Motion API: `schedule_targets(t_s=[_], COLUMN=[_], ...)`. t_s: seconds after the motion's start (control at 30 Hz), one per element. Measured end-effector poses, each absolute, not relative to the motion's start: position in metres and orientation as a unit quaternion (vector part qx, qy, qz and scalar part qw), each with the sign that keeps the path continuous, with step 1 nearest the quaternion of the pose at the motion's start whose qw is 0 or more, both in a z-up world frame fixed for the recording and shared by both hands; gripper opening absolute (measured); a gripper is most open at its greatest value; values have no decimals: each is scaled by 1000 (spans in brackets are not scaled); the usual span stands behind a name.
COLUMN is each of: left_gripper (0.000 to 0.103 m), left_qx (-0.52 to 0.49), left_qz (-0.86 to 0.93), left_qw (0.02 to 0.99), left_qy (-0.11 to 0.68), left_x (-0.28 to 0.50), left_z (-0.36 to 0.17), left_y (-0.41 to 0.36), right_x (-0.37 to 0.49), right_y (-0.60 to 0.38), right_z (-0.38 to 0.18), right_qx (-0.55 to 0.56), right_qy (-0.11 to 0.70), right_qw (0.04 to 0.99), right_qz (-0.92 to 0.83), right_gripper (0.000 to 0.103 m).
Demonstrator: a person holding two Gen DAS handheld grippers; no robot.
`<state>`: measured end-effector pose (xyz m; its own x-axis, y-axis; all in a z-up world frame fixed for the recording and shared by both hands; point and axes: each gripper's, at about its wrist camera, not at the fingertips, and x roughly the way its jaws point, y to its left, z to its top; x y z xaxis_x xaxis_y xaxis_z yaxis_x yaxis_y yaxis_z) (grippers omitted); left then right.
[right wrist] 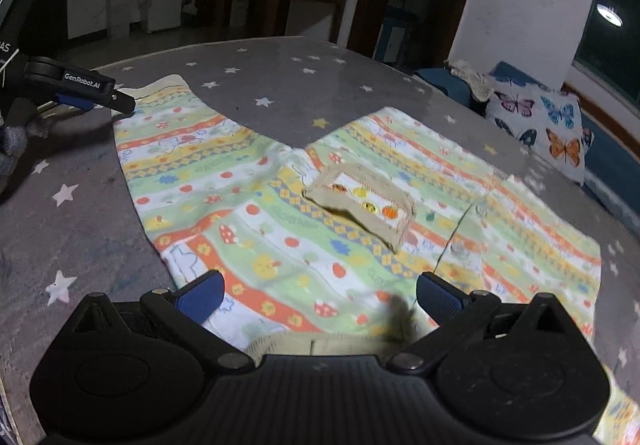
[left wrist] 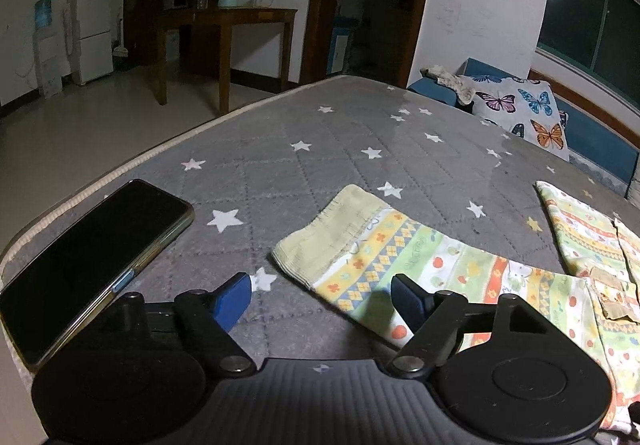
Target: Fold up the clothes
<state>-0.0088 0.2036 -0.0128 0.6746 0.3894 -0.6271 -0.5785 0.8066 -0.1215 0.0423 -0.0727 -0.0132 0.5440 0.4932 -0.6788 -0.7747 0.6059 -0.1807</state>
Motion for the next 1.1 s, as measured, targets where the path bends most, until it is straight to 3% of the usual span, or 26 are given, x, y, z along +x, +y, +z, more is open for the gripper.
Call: schedule_targets(t_s=[0.13,0.23,0.3,0.33,0.63,1.1], left_gripper=[67,47,19,14,8,8], left_qx=[-149,-137,-142,-149,-161,-139], left_qz=[263,259,250,244,179,-45], left_qw=[905,909,910,911,942,969], left_qy=[299,298,298,298,235,202], left_x=[-3,3,5,6,5,41], left_z=[-14,-14,-13,-12,30,81], left_y=[204,203,205,206,181,55], right_x=[44,44,43,43,42,58], right_y=[-69,-65,-65,-65,-77,-147], right_z=[-11,-15,-16,-15,-4,14], right_qx=[-228,-234,-236,-234,-212,-147], right_qy=[297,300,300,299,290,297], right_qw=[848,845,845,846,858,892], right_qz=[375,375,374,374,367,307], right_gripper=[103,103,103,103,103,103])
